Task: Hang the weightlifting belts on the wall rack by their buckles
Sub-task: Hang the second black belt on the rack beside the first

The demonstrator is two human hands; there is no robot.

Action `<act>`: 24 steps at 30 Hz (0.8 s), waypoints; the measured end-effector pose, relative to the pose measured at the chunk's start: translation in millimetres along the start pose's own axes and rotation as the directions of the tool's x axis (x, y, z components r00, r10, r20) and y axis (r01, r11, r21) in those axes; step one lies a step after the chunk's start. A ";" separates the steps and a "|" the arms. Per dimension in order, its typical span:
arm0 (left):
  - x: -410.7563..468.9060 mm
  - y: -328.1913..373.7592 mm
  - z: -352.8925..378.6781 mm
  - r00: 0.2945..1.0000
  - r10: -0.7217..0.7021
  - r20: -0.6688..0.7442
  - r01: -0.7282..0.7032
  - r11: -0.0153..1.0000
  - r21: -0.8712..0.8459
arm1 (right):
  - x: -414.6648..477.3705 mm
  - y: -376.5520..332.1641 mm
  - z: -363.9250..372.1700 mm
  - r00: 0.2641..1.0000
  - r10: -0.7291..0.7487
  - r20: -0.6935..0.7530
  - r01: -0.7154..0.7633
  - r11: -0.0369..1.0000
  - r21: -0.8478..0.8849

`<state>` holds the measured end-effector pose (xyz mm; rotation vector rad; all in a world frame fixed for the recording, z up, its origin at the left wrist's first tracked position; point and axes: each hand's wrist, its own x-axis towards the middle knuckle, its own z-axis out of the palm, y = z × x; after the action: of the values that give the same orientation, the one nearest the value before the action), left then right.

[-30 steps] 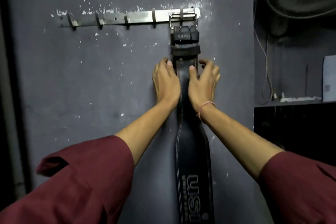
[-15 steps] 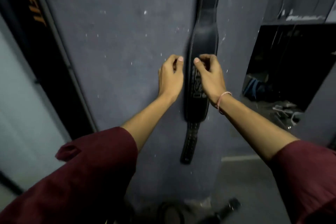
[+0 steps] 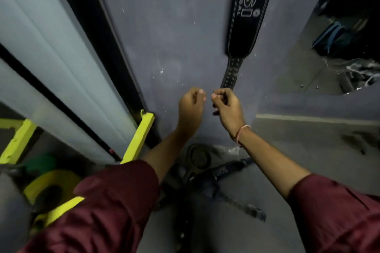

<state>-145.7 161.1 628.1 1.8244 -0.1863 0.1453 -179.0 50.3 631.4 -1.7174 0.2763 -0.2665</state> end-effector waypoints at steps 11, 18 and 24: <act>-96.1 -150.3 33.1 0.926 -0.331 0.181 0.310 0.941 0.137 | -64.3 164.2 7.1 0.925 0.376 -0.055 -0.377 0.926 0.002; -62.8 -250.4 76.2 0.840 -0.386 0.381 0.308 0.918 0.250 | -35.4 260.7 15.4 0.824 0.559 -0.091 -0.556 0.829 0.059; -42.7 -371.3 151.3 0.752 -0.463 0.469 0.342 0.882 0.323 | 9.6 412.4 -0.6 0.671 0.715 -0.195 -0.712 0.695 0.100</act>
<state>-111.8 110.8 229.5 2.0461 -0.1603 -0.6939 -183.8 -18.8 224.8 -1.4311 1.0885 0.1344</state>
